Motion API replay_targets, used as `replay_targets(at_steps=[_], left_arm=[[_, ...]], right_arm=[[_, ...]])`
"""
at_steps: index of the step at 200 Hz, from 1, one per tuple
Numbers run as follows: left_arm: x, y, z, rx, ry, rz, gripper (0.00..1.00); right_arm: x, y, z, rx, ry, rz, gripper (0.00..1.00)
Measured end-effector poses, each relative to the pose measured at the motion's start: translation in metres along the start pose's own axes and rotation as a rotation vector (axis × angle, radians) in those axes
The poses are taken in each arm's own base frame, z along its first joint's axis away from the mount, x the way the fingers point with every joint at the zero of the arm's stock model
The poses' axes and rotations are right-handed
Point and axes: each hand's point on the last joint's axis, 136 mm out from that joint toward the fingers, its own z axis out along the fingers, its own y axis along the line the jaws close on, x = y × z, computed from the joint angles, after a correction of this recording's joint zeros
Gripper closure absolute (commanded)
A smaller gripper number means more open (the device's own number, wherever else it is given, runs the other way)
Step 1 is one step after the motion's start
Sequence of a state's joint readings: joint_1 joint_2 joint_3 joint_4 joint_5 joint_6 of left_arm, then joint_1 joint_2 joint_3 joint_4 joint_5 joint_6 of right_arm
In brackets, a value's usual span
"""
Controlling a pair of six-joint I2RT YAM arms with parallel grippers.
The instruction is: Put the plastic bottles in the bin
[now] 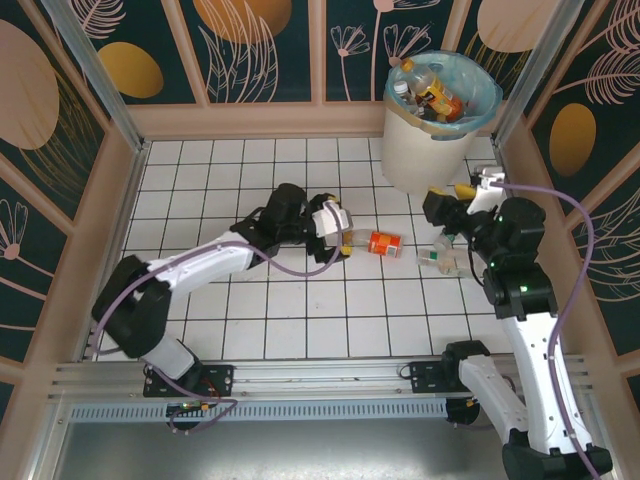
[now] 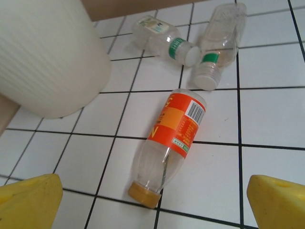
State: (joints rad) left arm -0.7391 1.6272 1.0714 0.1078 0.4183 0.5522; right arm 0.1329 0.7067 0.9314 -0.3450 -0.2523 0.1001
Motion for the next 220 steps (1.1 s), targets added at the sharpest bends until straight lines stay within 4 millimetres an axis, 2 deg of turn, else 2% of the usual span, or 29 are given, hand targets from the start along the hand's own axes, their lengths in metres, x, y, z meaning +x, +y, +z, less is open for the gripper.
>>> replay_targets(at_steps=[24, 54, 82, 122, 171, 220], left_arm=[[0.013, -0.004, 0.033, 0.066, 0.03, 0.024, 0.01], [0.036, -0.012, 0.073, 0.139, 0.072, 0.021, 0.01], [0.052, -0.019, 0.097, 0.177, 0.106, 0.006, 0.01], [0.064, -0.032, 0.118, 0.214, 0.135, 0.004, 0.06], [0.073, -0.034, 0.132, 0.233, 0.163, -0.004, 0.21], [0.084, -0.034, 0.134, 0.233, 0.213, -0.01, 0.22]], right_arm=[[0.023, -0.006, 0.0, 0.018, 0.048, -0.001, 0.31], [0.027, -0.013, 0.005, 0.049, 0.064, -0.018, 0.3], [0.031, -0.018, 0.011, 0.068, 0.087, -0.025, 0.3], [0.031, -0.019, 0.013, 0.069, 0.09, -0.028, 0.3], [0.035, -0.021, 0.017, 0.071, 0.106, -0.034, 0.3], [0.034, -0.021, 0.017, 0.07, 0.105, -0.039, 0.3]])
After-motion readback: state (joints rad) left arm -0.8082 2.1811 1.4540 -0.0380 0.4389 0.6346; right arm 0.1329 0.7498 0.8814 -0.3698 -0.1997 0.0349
